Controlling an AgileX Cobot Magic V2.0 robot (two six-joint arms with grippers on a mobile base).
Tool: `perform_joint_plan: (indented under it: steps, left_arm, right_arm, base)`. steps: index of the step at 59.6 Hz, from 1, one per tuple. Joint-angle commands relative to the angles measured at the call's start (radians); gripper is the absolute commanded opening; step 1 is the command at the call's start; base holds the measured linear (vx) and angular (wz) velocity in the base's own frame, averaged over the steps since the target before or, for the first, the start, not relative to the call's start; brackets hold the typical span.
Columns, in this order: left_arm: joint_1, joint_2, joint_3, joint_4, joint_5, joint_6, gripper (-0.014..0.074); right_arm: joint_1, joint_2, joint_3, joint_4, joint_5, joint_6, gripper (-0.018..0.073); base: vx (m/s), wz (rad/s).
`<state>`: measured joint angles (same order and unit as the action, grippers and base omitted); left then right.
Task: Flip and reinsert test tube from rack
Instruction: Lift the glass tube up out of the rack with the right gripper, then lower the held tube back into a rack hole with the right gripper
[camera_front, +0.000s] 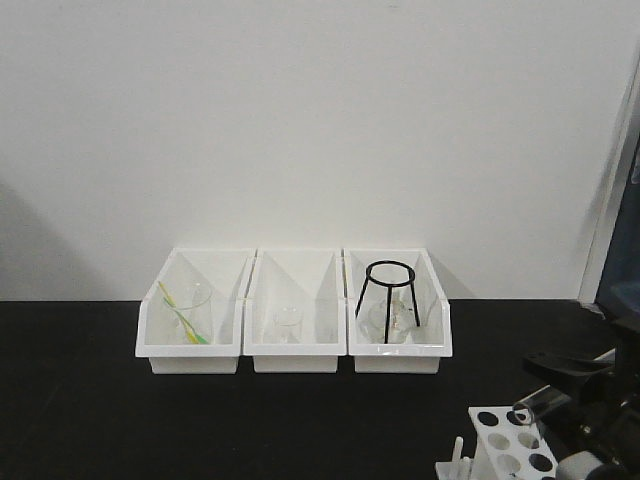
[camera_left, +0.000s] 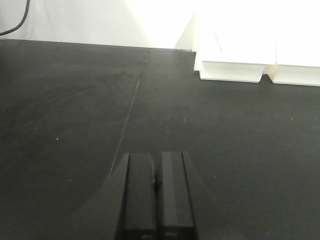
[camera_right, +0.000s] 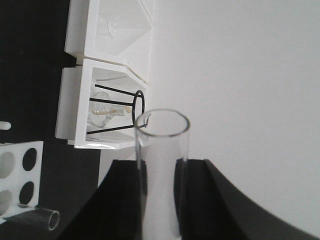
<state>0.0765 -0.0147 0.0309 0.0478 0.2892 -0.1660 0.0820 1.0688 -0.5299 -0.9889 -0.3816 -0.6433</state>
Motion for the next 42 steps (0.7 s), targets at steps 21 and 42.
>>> perform_joint_plan:
  steps: [21, 42]
  left_arm:
    - [-0.007, -0.013, 0.001, -0.004, -0.087, 0.0, -0.0006]
    - [-0.007, -0.013, 0.001, -0.004, -0.087, 0.0, -0.0006]
  right_arm:
    - [-0.001, -0.019, -0.037, 0.907, -0.153, 0.437, 0.012]
    - [-0.001, -0.019, -0.037, 1.087, -0.128, 0.785, 0.012]
  base:
    - [0.0, 0.0]
    - [0.0, 0.0]
